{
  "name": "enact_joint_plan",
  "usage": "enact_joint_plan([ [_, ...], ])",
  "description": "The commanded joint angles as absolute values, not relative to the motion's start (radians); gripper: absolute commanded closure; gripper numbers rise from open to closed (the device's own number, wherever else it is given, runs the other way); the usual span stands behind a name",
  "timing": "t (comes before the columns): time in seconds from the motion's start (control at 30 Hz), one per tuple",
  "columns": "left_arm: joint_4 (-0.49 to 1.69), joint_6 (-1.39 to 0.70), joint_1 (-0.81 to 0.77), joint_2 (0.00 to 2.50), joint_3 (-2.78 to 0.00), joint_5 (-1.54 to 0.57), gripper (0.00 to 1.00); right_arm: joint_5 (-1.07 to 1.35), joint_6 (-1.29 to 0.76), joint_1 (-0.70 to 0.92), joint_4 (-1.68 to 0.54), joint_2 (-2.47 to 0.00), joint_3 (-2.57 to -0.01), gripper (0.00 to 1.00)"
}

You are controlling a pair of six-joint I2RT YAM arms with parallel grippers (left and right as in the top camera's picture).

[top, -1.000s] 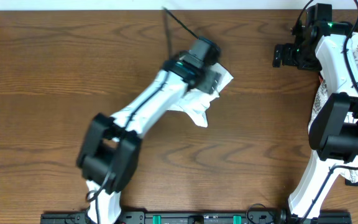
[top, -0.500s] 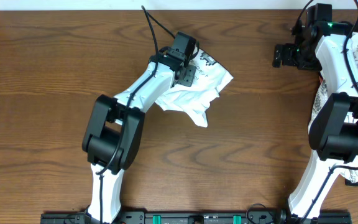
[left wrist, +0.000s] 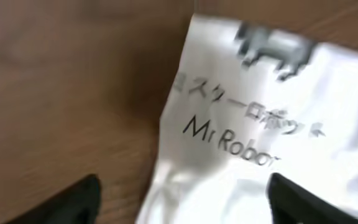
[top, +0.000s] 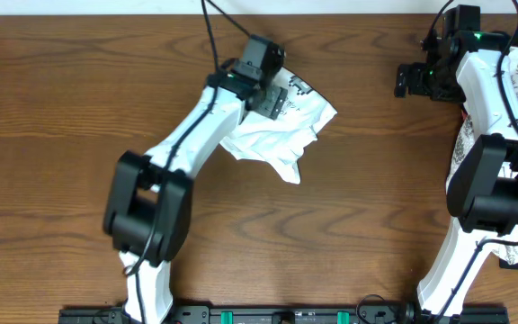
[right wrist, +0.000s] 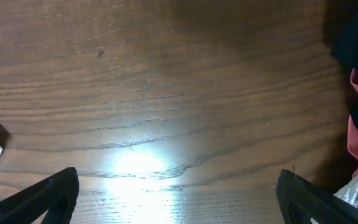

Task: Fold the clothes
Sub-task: 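Lower the bag onto the table and open the left gripper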

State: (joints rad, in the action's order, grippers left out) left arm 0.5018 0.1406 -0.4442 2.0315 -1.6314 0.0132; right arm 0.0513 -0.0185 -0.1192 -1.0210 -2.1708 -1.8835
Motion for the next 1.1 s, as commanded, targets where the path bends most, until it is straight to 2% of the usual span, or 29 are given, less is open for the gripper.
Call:
enact_joint_plan([
  [0.0,0.538,0.288,-0.426,2.015,-1.659,-0.067,0.05,0.045,-0.03,-0.117,-1.021,-2.164,-1.881,0.01],
  [0.07,0.569,0.315,-0.407,2.023,-1.659,-0.096,0.0,0.045,-0.029,-0.117,-1.021,-2.164,-1.881,0.01],
  [0.33,0.602,0.318,-0.245,2.034,-1.659,-0.429,0.02,0.045,-0.029,-0.117,-1.021,-2.164,-1.881,0.01],
  [0.43,0.602,0.318,-0.209,2.054,-1.659,-0.49,0.02,0.045,-0.029,-0.117,-1.021,-2.164,-1.881,0.01],
  [1.07,0.597,0.322,-0.221,2.246,-1.659,-0.449,0.02,0.045,-0.029,-0.117,-1.021,-2.164,-1.881,0.01],
])
